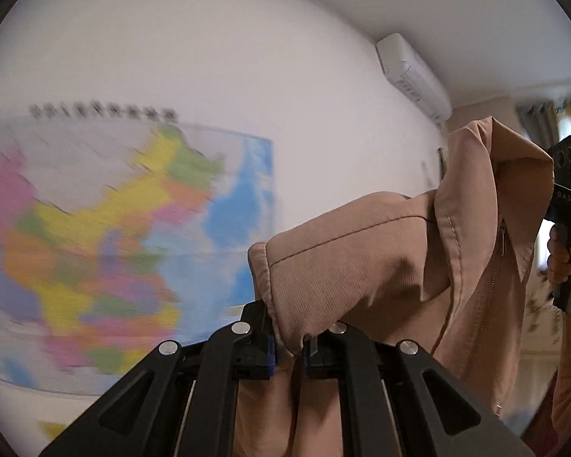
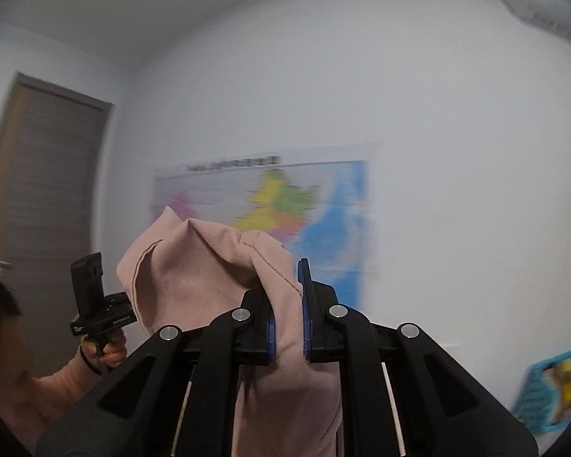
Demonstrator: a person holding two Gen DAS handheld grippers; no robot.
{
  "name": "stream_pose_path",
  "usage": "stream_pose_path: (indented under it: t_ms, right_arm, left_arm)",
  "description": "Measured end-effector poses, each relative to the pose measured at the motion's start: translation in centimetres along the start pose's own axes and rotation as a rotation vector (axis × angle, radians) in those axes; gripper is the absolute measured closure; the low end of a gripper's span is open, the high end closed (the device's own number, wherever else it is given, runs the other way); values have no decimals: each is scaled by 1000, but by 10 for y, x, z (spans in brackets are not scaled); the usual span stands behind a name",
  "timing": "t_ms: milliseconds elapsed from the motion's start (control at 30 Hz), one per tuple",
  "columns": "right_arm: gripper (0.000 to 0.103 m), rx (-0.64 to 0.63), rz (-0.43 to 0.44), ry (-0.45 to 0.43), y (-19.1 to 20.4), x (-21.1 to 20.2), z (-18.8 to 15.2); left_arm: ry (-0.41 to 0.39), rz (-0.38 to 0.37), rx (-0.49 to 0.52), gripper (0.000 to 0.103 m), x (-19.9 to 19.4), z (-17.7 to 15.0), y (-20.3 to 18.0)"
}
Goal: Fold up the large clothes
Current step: 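Lift the pink jacket with the right gripper while the left gripper grasps its other edge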
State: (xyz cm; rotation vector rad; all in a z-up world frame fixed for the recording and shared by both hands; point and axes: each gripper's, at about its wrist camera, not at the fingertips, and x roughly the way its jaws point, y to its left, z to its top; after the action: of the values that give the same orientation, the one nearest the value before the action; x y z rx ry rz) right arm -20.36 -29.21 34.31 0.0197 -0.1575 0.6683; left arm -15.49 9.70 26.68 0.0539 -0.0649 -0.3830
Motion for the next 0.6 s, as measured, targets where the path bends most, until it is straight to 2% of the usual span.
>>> stream_pose_path:
  t_ms: [133, 233, 300, 367, 500, 600]
  right_arm:
    - [93, 36, 129, 6, 25, 14, -9]
    - [93, 71, 180, 51, 26, 51, -26]
    - [93, 131, 204, 116, 19, 98, -46]
    - [93, 167, 208, 184, 13, 148, -70]
    - [93, 227, 189, 370, 0, 267, -148]
    - [93, 252, 173, 541, 1, 343, -224]
  left_arm:
    - [39, 161, 87, 95, -72, 13, 4]
    - [68, 294, 150, 94, -87, 13, 10]
    - [126, 351, 139, 94, -82, 3, 24]
    - [239, 396, 82, 94, -50, -26, 59]
    - [451, 459, -44, 94, 12, -101, 132]
    - [634, 495, -188, 94, 64, -194, 195]
